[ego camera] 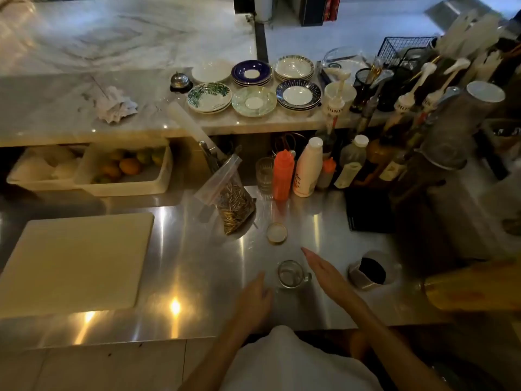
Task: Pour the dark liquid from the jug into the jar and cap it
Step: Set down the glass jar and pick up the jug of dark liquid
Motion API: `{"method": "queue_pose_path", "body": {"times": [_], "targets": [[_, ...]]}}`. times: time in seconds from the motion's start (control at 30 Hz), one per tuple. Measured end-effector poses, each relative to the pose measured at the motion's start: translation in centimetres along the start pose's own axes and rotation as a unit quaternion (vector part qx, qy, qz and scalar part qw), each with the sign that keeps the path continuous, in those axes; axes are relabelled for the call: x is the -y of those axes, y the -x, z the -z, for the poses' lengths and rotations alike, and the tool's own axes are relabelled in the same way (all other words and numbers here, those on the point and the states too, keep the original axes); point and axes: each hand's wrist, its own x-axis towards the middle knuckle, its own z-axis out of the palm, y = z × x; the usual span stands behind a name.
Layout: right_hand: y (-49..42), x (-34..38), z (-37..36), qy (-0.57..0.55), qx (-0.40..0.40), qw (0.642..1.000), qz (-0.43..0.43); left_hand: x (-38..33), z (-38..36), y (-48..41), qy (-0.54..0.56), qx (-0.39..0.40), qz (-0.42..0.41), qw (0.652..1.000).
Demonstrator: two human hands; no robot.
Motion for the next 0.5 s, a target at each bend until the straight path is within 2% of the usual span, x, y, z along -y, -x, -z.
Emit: {"method": "queue_pose_path", "body": {"times": [0.07,0.17,0.33,0.5], "targets": [[-0.3,0.2,-0.9,-0.038,0.017,0.998,-0.040,-0.3,-0.9,0.4,0.016,0.042,0.003,0.999],[-0.4,-0.1,-2.4,-0.094,0.021,0.992,-0.082,-0.5,-2.2,0.8,0.103,0.092,-0.014,0.990],[1.4,-1.0,-2.5,-0.146,-0.011,0.983,-0.112,-1.0,-2.3,-0.4,0.161,0.084,-0.006,0.983],[3.0,-2.4,-1.9,-0.137,-0.024,0.984,-0.112,-1.3,-1.5,-3.2,0.121,0.062,-0.019,0.991]]}}
